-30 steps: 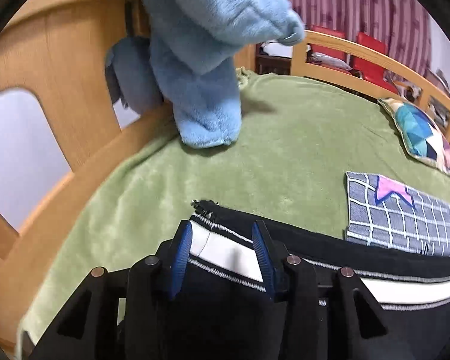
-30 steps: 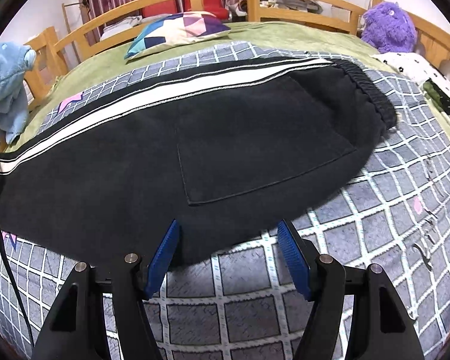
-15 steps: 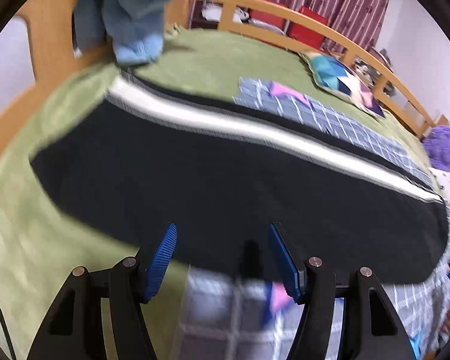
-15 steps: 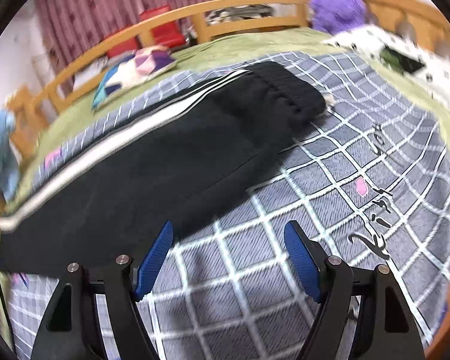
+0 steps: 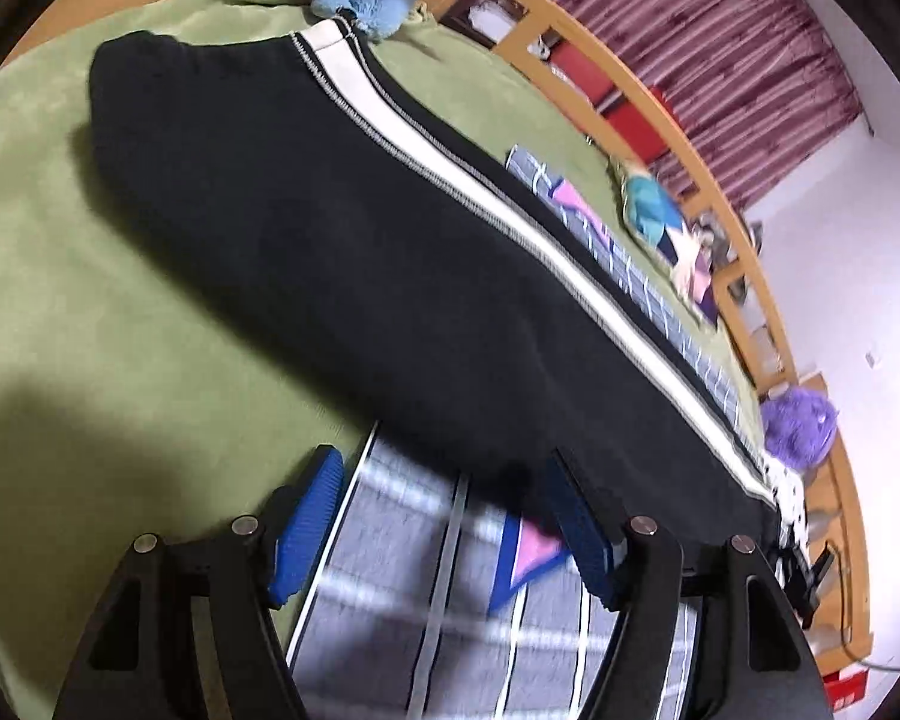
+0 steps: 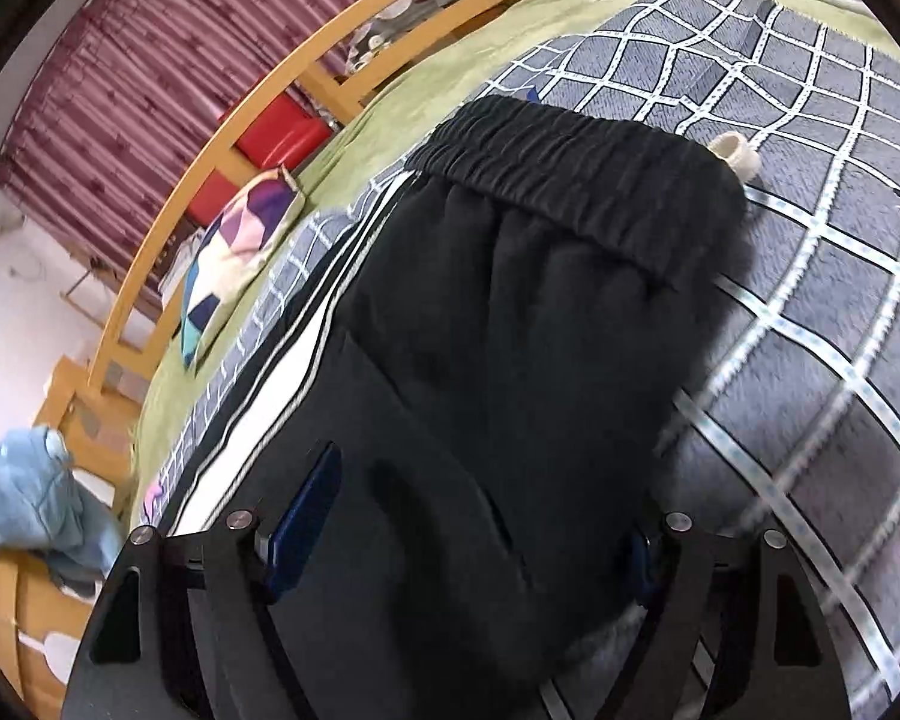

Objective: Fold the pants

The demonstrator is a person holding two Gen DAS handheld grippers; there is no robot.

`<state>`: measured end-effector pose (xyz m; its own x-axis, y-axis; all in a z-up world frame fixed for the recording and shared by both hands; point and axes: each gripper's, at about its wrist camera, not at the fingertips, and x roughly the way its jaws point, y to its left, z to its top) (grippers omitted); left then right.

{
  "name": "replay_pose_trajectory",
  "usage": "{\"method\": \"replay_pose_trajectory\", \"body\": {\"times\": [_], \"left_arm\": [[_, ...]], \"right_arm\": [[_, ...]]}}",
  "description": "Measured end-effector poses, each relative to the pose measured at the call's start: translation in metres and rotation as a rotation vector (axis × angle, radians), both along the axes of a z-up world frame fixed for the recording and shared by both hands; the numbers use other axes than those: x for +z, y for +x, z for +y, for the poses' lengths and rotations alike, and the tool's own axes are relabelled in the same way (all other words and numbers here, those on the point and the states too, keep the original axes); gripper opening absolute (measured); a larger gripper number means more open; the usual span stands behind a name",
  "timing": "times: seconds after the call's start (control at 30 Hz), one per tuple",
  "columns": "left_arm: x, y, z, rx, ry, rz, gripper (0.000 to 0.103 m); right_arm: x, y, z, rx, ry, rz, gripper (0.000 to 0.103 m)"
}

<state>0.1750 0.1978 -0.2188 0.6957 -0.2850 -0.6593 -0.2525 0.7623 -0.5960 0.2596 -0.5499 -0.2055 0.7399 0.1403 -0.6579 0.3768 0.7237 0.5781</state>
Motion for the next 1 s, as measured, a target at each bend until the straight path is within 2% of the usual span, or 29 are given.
{"method": "replay_pose_trajectory", "body": {"times": [0.13,0.2,0.27,0.3,0.33,0.37,0.4,0.47,0.53,0.67,0.73,0.83,0.93,1.0], "left_arm": [[-0.002,0.025,0.000,0.025,0.010,-0.033,0.068],[-0.002,0.039,0.008,0.058,-0.009,-0.033,0.066],[-0.005,0.051,0.020,0.121,-0.066,-0.021,0.056],[-0.006,0.058,0.023,0.139,-0.075,-0.010,0.052],[-0.005,0.064,0.025,0.160,-0.069,0.007,0.043],[-0.004,0.068,0.025,0.167,-0.062,0.014,0.037],[-0.003,0.073,0.024,0.167,-0.056,0.022,0.035],[0.000,0.082,0.021,0.167,-0.041,0.048,0.030],[0.004,0.085,0.019,0.166,-0.026,0.081,0.029],[0.004,0.074,0.023,0.143,-0.066,0.098,0.029],[0.002,0.066,0.022,0.129,-0.066,0.101,0.029],[0.002,0.058,0.015,0.101,-0.011,0.078,0.029],[0.005,0.057,0.012,0.083,0.041,0.074,0.030],[0.005,0.062,0.013,0.071,0.037,0.077,0.030]], "right_arm": [[0.001,0.009,0.012,0.030,-0.089,0.010,0.079],[0.002,0.011,0.014,0.029,-0.122,0.025,0.071],[0.002,0.013,0.012,0.013,-0.117,0.043,0.057],[0.002,0.013,0.011,0.004,-0.112,0.056,0.052],[0.005,0.012,0.010,-0.012,-0.102,0.092,0.046],[0.008,0.009,0.009,-0.012,-0.094,0.105,0.045],[0.012,0.006,0.010,-0.012,-0.081,0.104,0.045],[0.013,0.002,0.012,-0.010,-0.094,0.072,0.055],[0.001,0.011,0.012,-0.020,-0.057,0.142,0.055],[0.016,-0.007,0.023,-0.002,-0.045,0.094,0.058],[0.013,-0.017,0.023,0.001,-0.054,0.095,0.058],[0.008,-0.024,0.023,0.040,-0.067,0.095,0.053],[0.015,-0.024,0.026,0.084,-0.121,0.052,0.035],[0.015,-0.020,0.026,0.091,-0.139,0.046,0.036]]}}
